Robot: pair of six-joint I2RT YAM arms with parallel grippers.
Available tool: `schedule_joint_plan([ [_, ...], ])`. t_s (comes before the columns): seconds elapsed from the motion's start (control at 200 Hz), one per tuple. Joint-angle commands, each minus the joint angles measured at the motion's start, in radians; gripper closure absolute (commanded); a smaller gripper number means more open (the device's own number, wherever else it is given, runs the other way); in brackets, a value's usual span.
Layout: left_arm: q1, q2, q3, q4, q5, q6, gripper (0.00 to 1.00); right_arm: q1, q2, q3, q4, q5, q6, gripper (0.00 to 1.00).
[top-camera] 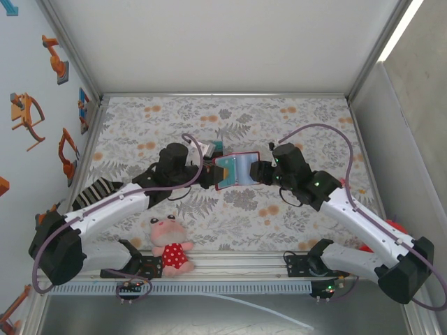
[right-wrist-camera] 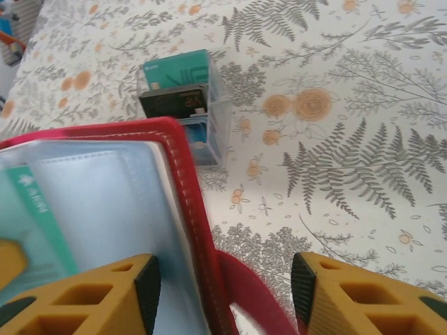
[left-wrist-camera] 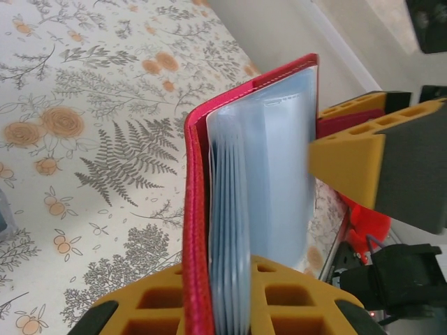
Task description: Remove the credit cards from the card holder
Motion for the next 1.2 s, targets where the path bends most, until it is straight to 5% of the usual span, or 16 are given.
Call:
schedule_joint_plan([
  [0.0, 0.011, -0.037, -0.019, 0.025, 0.056, 0.014, 0.98, -0.019, -0.029, -0.026, -0.035, 0.06, 0.0, 0.44],
  [0.436, 0.021, 0.018, -0.062, 0.042, 0.061, -0.066, 0.94, -0.06, -0.093, -0.048, -0.152, 0.228, 0.012, 0.34],
  [0.791, -0.079, 0.173, -0.039, 0.042, -0.056, -0.114, 0.92, -0.061, -0.164, -0.053, -0.136, 0.325, -0.022, 0.33],
  [1.197, -0.103, 0.311, -0.039, 0.137, -0.08, -0.232, 0.94, -0.06, -0.161, -0.107, -0.033, 0.291, -0.022, 0.33],
])
